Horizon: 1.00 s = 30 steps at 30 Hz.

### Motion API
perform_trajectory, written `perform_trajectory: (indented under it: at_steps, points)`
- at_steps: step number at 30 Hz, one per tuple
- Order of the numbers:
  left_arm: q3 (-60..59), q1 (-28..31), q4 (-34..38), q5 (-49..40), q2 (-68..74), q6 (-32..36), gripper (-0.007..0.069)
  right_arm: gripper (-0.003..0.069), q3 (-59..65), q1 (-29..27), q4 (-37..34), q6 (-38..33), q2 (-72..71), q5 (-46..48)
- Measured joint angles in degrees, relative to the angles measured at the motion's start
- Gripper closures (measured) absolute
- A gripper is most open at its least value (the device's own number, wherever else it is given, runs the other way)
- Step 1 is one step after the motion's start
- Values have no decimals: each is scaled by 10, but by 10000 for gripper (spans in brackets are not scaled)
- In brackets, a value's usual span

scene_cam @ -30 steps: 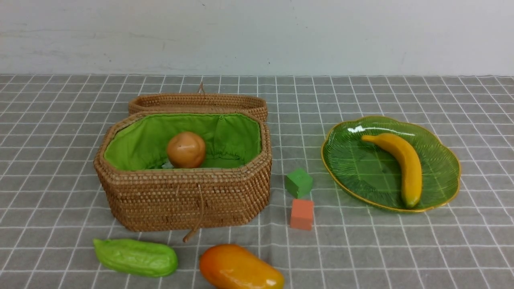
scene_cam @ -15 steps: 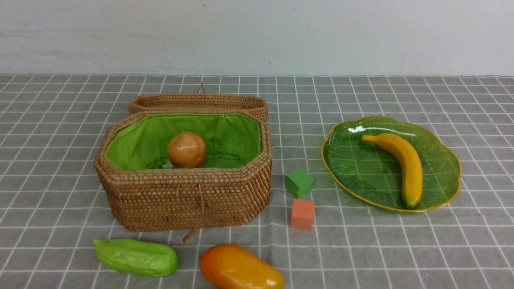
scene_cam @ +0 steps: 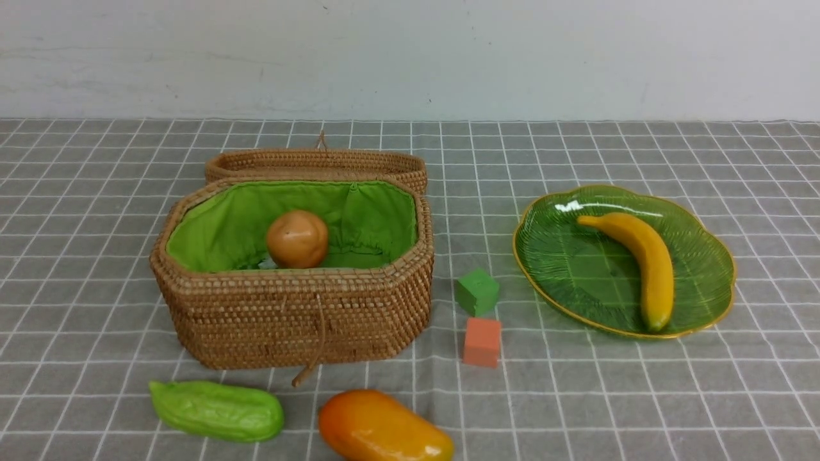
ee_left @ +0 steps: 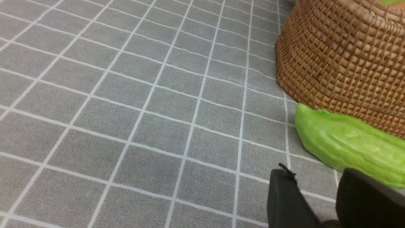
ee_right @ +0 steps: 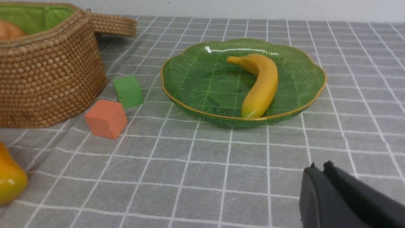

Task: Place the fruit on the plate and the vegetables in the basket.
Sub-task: Use the left arm to grab an eggplant and put it into the left basket

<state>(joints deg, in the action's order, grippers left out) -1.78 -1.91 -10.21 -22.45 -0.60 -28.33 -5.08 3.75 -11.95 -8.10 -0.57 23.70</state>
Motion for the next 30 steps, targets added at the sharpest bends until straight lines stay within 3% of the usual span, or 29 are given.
perform_trajectory:
  at_steps: [6,30]
  points:
    - [0,0,0,0,0,-1,386,637,44,1,39,75,0,-2]
    - [0,0,0,1,0,0,386,602,59,1,43,81,-1,-10]
